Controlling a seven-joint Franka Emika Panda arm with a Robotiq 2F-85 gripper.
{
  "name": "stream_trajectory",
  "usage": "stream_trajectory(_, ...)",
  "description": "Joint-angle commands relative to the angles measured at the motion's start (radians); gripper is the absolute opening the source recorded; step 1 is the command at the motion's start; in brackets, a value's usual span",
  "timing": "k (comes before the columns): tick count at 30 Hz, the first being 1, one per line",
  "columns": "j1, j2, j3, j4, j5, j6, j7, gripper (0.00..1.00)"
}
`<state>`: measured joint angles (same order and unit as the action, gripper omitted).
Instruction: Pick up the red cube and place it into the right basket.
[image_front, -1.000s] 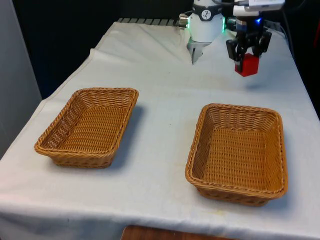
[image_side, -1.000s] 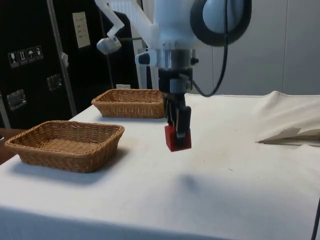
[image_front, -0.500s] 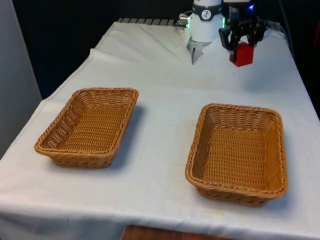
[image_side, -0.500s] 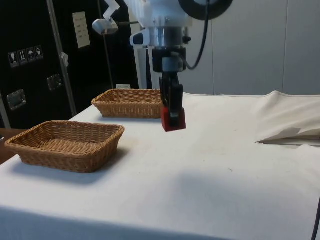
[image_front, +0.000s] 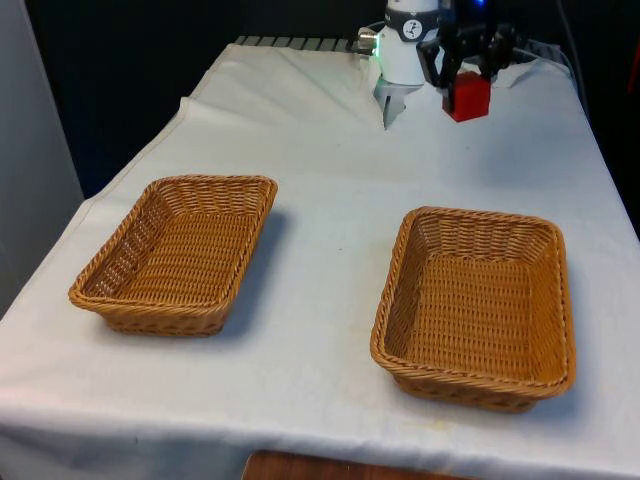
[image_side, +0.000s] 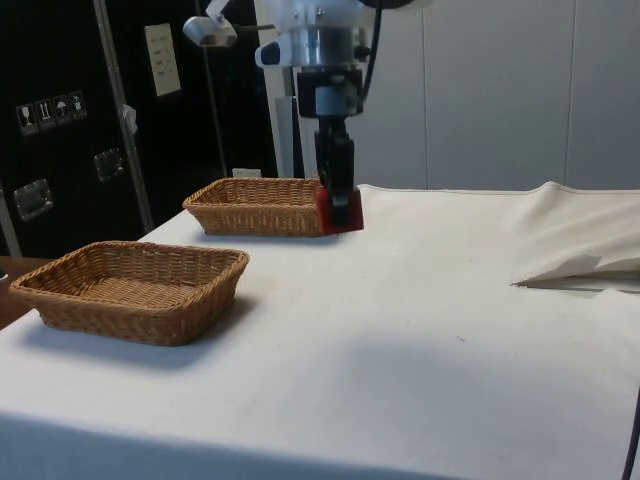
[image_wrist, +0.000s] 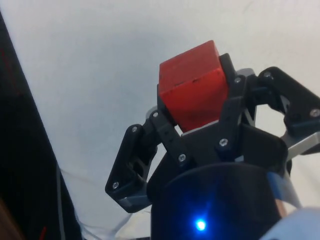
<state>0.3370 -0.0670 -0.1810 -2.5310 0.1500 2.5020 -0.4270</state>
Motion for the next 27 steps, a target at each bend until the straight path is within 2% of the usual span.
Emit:
stream_trajectory(1, -0.006, -0.003, -0.009, 0.010, -0.010, -0.020, -0.001, 0.01)
stream_trajectory(4, -0.007, -0.003, -0.025, 0.022, -0.009, -0.034, -0.007, 0.01)
stream_trajectory(5, -0.002, -0.001, -0.021, 0.018, 0.000, -0.023, -0.009, 0.01)
stream_trajectory(6, -0.007, -0.003, -0.030, 0.026, -0.009, -0.039, -0.009, 0.01)
stream_trajectory(12, -0.010, 0.003, -0.066, 0.056, -0.004, -0.065, -0.029, 0.01)
stream_trajectory(13, -0.006, -0.001, -0.059, 0.048, 0.000, -0.055, -0.025, 0.01)
stream_trajectory(17, -0.012, 0.009, -0.083, 0.069, -0.001, -0.071, -0.040, 0.01)
stream_trajectory(23, -0.014, 0.023, -0.113, 0.094, 0.001, -0.079, -0.057, 0.01)
stream_trajectory(24, -0.010, 0.020, -0.112, 0.088, 0.000, -0.069, -0.052, 0.01)
stream_trajectory(27, -0.015, 0.030, -0.126, 0.105, 0.000, -0.084, -0.064, 0.01)
